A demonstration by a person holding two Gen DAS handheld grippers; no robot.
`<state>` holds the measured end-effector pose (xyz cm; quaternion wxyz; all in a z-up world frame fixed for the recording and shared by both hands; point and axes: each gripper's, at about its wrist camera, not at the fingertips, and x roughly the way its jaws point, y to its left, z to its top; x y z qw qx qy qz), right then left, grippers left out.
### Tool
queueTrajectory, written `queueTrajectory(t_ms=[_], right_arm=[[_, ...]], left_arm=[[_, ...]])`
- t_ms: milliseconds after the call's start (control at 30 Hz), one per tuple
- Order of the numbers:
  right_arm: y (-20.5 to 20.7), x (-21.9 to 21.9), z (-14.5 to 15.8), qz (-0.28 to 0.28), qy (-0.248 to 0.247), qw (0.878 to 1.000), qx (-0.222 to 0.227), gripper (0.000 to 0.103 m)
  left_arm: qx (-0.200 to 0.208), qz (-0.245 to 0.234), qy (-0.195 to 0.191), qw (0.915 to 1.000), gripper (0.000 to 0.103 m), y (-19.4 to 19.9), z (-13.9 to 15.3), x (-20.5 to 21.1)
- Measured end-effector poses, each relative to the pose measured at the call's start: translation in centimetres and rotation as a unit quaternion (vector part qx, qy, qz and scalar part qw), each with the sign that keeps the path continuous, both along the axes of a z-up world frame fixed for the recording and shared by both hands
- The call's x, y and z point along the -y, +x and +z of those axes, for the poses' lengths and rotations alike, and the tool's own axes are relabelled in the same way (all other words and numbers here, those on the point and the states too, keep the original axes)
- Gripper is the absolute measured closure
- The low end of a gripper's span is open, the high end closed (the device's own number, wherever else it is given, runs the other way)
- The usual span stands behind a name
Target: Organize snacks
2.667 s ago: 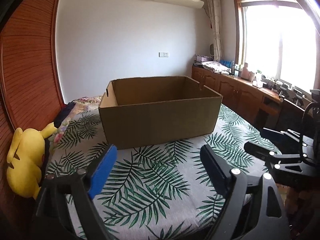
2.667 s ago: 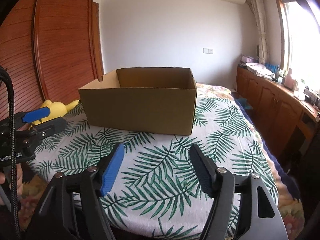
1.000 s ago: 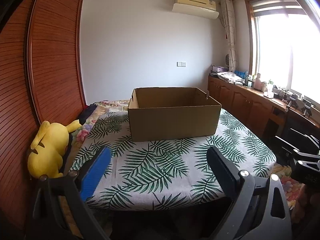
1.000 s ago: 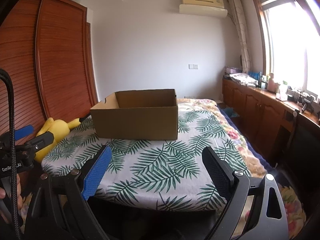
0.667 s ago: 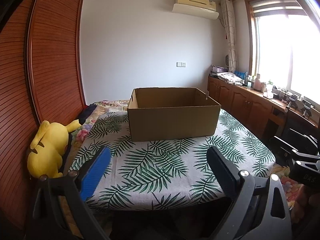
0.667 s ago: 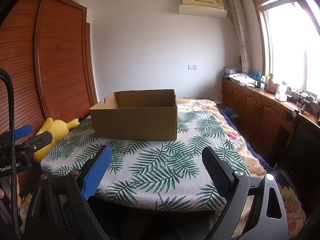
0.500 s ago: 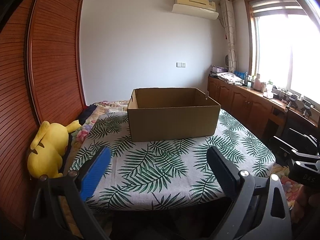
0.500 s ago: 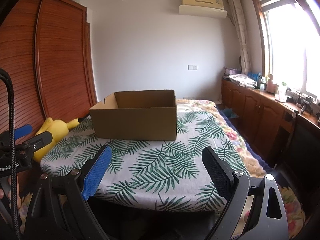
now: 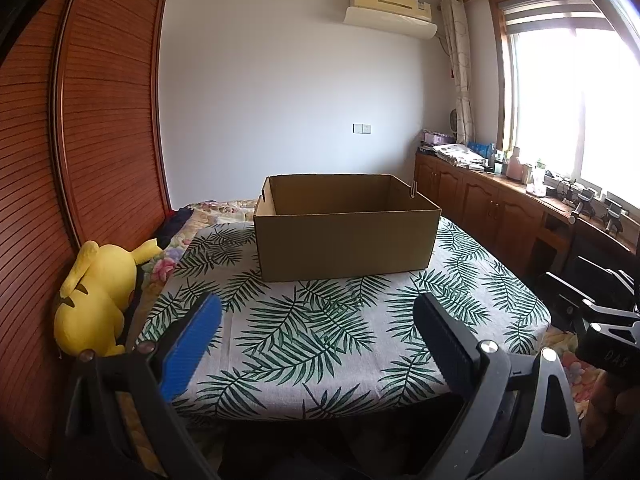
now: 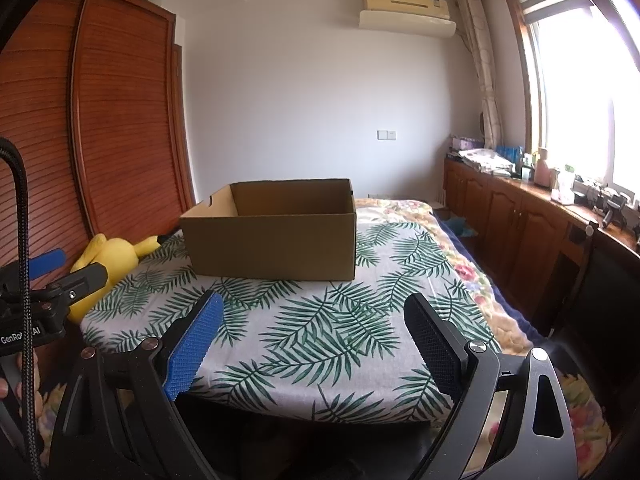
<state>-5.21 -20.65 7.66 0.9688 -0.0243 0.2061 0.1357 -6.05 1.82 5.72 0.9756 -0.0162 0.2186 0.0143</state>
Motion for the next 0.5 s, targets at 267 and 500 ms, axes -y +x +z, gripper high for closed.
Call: queueTrajectory(t_ms=[267, 500], right_arm=[[-0.07, 0.00, 0.13, 0.000, 0.001, 1.000, 0.004, 0.010], [-0.04, 0.01, 0.16, -0.002, 0.001, 1.000, 0.004, 0.010]], left_arm=[[0.000, 0.000, 0.000, 1.0000, 0.005, -0.04, -0.05, 0.09], [0.000, 0.000, 0.000, 1.0000, 0.005, -0.12, -0.08, 0.07]])
